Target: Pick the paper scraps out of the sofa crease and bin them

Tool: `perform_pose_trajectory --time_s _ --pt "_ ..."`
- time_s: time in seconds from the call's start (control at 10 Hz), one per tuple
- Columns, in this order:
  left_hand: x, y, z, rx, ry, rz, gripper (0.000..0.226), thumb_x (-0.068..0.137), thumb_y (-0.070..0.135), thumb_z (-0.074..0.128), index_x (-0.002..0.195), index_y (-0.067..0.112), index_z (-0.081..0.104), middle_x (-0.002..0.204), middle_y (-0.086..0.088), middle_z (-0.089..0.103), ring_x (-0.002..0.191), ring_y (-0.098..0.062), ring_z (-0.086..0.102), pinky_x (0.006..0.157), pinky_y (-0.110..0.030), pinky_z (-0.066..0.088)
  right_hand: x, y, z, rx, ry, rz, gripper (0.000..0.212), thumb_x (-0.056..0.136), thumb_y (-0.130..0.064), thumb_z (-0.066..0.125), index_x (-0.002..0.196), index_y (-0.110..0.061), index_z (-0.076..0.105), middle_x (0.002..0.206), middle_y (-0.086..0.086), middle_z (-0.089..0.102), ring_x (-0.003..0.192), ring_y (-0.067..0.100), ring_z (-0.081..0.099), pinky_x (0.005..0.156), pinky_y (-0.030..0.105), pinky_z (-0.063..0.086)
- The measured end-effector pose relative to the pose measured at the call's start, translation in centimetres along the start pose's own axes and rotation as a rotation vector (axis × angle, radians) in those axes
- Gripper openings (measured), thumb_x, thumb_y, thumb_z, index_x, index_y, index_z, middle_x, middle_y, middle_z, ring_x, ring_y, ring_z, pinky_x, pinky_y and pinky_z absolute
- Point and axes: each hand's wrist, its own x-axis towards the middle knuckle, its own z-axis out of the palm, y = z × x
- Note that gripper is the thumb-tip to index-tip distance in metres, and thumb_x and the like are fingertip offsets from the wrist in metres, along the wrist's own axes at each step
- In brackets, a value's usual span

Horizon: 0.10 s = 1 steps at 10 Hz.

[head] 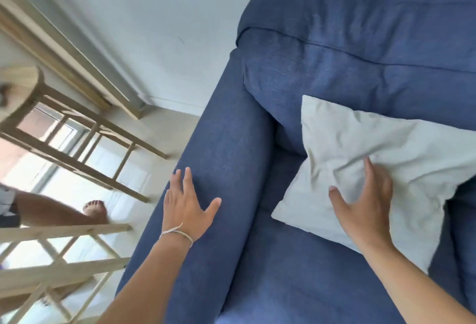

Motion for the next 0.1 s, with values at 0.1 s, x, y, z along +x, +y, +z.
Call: perform_pose_trajectory --time_s 0.1 --pt "-1.74 -2.52 0.87 0.122 -0.077 -0.052 0.123 0.07 0.09 0.044 0.16 0.02 -0.003 0.169 -0.005 0.0 0.156 -0.026 -0.001 0.126 -0.045 0.011 -1.76 -4.06 4.56 -0.058 -0.222 -0.286 0.089 0.08 -0.027 0.077 0.154 -0.023 0.027 0.159 0.005 0.023 0.15 0.022 0.018 0.12 0.046 0.026"
